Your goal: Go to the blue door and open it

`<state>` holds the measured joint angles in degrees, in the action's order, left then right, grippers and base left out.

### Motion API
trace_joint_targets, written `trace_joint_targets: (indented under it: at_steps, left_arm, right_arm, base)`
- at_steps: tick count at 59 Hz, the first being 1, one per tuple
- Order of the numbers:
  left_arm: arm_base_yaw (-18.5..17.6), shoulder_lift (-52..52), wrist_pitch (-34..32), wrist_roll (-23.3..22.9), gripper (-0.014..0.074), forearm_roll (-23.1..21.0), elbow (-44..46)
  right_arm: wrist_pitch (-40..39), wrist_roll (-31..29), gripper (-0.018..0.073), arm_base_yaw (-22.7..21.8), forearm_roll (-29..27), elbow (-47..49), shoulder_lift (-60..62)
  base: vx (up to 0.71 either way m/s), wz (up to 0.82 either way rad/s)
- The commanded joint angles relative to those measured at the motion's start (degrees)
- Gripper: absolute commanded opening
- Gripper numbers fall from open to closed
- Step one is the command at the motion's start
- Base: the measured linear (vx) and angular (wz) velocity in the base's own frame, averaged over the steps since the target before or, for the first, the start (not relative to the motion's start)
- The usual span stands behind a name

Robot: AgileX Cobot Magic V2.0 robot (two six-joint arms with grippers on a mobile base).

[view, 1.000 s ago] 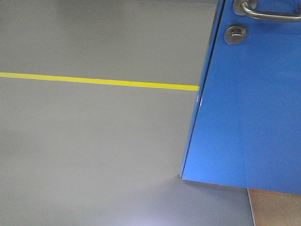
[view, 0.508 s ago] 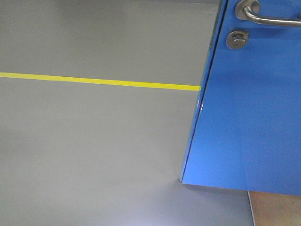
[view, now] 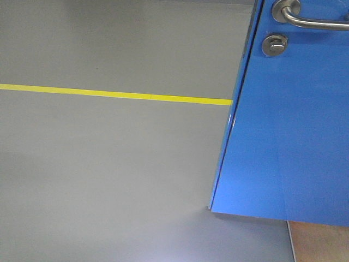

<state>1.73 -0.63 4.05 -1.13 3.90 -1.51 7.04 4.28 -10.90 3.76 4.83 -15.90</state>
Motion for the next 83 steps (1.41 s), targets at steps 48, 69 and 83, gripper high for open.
trace_joint_targets:
  at_steps: [48,69,83]
  left_arm:
    - [0.0,-0.7,-4.7,-0.4,0.0073,-0.1,1.6]
    - [0.0,-0.7,-4.7,-0.4,0.0073,-0.1,1.6]
    - [0.0,-0.7,-4.7,-0.4,0.0073,-0.1,1.6]
  right_arm:
    - [1.2,5.1,-0.0001,0.1,0.9,-6.7,17.4]
    - [1.2,5.1,-0.0001,0.1,0.9,-6.7,17.4]
    - [1.2,5.1,-0.0001,0.1,0.9,-6.7,17.4]
  base:
    - [0.0,0.0]
    - [0.0,0.0]
    - [0.0,0.0]
